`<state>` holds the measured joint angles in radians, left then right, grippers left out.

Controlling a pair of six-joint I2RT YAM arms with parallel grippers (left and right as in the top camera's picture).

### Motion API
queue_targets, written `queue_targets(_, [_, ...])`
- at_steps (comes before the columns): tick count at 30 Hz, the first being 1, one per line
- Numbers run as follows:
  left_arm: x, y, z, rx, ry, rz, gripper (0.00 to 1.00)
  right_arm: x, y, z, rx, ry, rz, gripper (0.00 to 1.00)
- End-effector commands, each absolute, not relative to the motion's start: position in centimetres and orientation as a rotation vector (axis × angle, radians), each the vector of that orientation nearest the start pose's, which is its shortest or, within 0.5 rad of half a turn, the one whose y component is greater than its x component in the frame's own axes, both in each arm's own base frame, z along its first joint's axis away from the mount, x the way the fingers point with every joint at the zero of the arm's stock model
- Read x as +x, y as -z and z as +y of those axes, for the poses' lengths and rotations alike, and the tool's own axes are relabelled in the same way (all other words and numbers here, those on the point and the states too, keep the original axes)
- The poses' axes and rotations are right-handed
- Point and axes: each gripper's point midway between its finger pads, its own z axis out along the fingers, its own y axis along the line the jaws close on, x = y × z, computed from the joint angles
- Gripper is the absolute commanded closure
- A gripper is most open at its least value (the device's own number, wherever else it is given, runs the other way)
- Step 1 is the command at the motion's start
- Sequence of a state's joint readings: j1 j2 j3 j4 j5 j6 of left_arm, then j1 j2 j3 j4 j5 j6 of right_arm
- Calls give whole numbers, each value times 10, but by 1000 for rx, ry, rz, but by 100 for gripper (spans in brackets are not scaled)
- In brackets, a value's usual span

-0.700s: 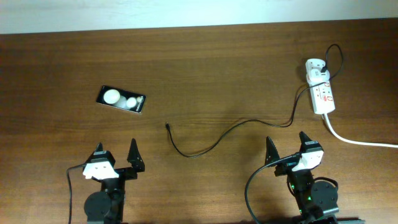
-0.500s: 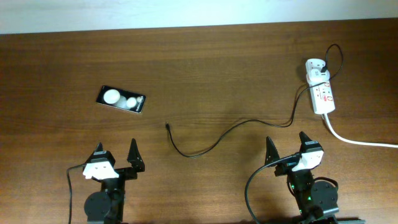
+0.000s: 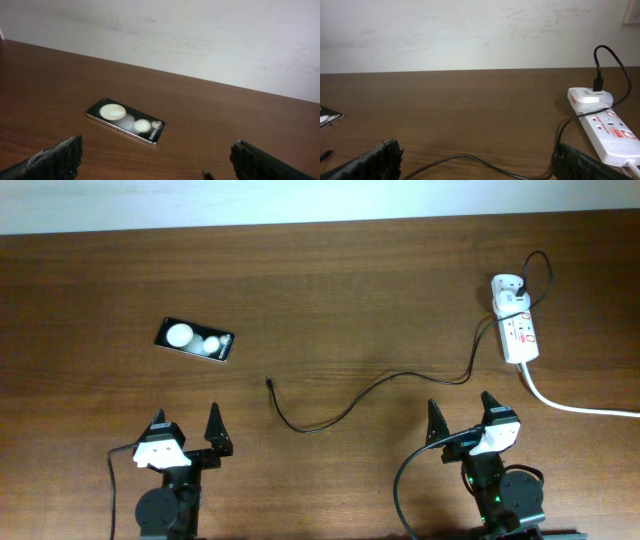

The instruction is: Plug charger to phone and switch on socket

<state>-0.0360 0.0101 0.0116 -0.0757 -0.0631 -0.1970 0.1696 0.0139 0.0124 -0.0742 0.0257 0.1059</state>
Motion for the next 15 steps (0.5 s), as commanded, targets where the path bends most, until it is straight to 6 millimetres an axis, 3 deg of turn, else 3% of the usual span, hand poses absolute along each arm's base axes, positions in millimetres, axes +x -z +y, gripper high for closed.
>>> queue_targets(1, [246, -157, 3, -168, 108, 1640, 1, 243, -156, 36, -23, -190, 1652, 1])
queue_targets(9, [246, -158, 5, -174, 101, 1636, 1, 243, -156, 36, -23, -190, 1652, 2])
queue_targets(13, [243, -164, -35, -2, 298, 1630, 1, 243, -156, 36, -23, -190, 1652, 1])
queue_targets(15, [239, -187, -36, -22, 333, 1614, 1, 243, -156, 36, -23, -190, 1652, 1])
